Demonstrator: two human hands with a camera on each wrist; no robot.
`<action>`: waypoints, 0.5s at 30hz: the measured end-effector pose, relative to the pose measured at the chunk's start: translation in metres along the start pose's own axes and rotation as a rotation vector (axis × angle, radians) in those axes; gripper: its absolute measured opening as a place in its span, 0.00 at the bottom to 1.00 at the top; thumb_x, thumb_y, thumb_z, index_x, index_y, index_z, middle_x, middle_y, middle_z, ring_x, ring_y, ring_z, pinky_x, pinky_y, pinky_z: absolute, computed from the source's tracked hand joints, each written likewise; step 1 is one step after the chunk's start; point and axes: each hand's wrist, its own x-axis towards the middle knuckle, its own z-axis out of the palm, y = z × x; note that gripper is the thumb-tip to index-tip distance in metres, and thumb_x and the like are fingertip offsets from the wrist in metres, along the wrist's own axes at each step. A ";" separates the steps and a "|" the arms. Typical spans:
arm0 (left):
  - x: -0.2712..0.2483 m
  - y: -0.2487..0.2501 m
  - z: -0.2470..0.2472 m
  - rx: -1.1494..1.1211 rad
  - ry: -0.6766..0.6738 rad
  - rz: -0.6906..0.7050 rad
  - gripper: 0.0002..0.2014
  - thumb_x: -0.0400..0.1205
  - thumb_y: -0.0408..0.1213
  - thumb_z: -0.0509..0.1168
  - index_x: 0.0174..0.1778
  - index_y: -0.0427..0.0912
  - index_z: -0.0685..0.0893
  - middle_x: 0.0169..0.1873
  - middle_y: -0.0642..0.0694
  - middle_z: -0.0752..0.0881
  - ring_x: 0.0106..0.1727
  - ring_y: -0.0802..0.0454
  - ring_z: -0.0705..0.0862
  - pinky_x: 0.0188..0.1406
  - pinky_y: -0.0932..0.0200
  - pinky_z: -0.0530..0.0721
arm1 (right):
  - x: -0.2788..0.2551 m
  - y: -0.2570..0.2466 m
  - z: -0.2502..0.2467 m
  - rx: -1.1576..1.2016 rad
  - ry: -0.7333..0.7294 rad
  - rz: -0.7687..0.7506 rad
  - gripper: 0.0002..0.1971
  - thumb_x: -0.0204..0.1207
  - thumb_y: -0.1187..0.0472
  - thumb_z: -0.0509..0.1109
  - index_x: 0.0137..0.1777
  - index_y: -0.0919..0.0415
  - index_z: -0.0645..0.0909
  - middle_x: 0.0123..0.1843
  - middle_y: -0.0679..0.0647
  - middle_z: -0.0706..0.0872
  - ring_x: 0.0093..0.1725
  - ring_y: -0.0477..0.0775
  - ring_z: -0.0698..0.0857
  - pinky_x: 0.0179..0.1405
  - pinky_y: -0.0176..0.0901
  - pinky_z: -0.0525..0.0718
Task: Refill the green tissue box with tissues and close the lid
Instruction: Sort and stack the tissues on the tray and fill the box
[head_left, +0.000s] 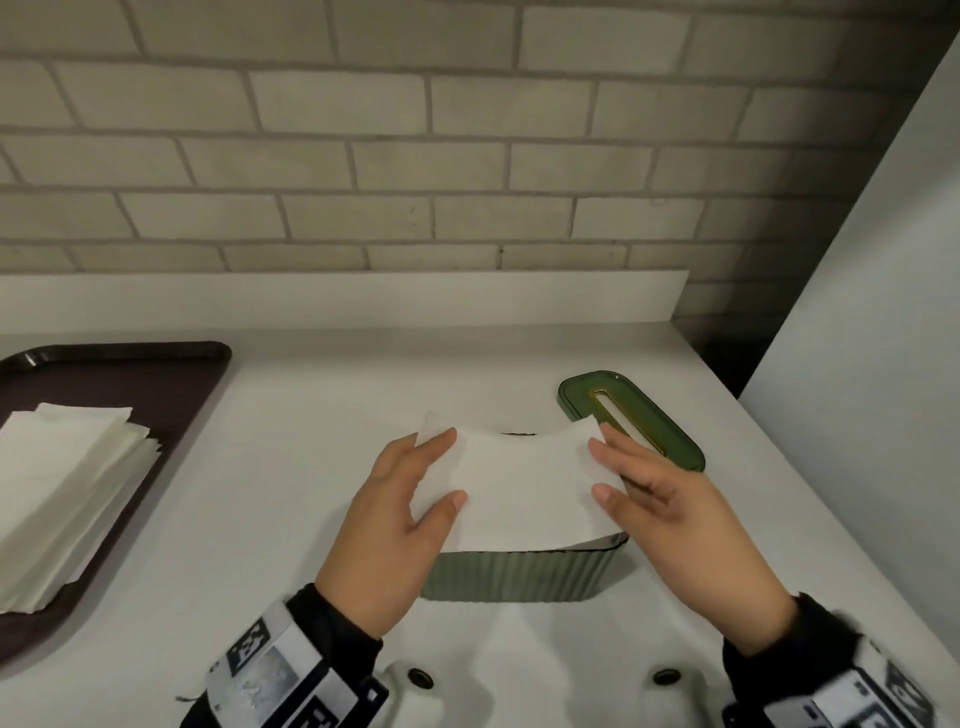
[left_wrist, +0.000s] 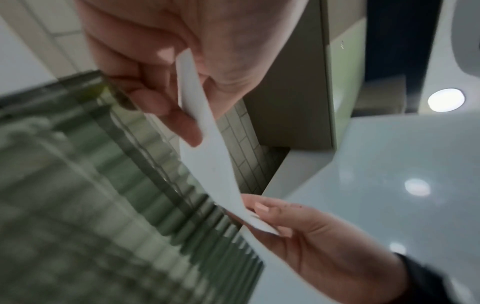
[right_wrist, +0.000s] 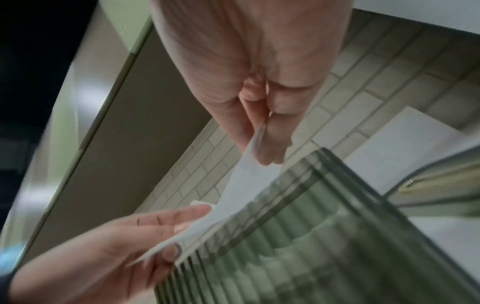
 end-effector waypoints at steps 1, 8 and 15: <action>0.002 0.001 0.000 0.062 -0.017 0.004 0.23 0.81 0.36 0.65 0.72 0.56 0.73 0.68 0.60 0.72 0.67 0.69 0.73 0.69 0.73 0.69 | 0.002 0.002 -0.001 -0.102 -0.016 -0.012 0.21 0.78 0.67 0.68 0.70 0.52 0.78 0.77 0.38 0.68 0.66 0.24 0.72 0.58 0.14 0.72; 0.014 0.015 -0.003 0.486 -0.125 -0.052 0.25 0.85 0.43 0.59 0.78 0.59 0.63 0.74 0.63 0.64 0.68 0.60 0.74 0.74 0.62 0.57 | 0.001 -0.009 0.006 -0.640 -0.152 -0.110 0.23 0.82 0.66 0.61 0.77 0.57 0.69 0.82 0.40 0.49 0.63 0.49 0.81 0.62 0.19 0.64; 0.021 0.015 0.000 0.710 -0.267 -0.137 0.24 0.84 0.44 0.58 0.78 0.59 0.64 0.78 0.59 0.63 0.75 0.62 0.67 0.75 0.58 0.56 | 0.006 -0.024 0.005 -0.900 -0.315 -0.087 0.16 0.83 0.64 0.56 0.69 0.60 0.74 0.86 0.49 0.44 0.68 0.47 0.78 0.61 0.30 0.72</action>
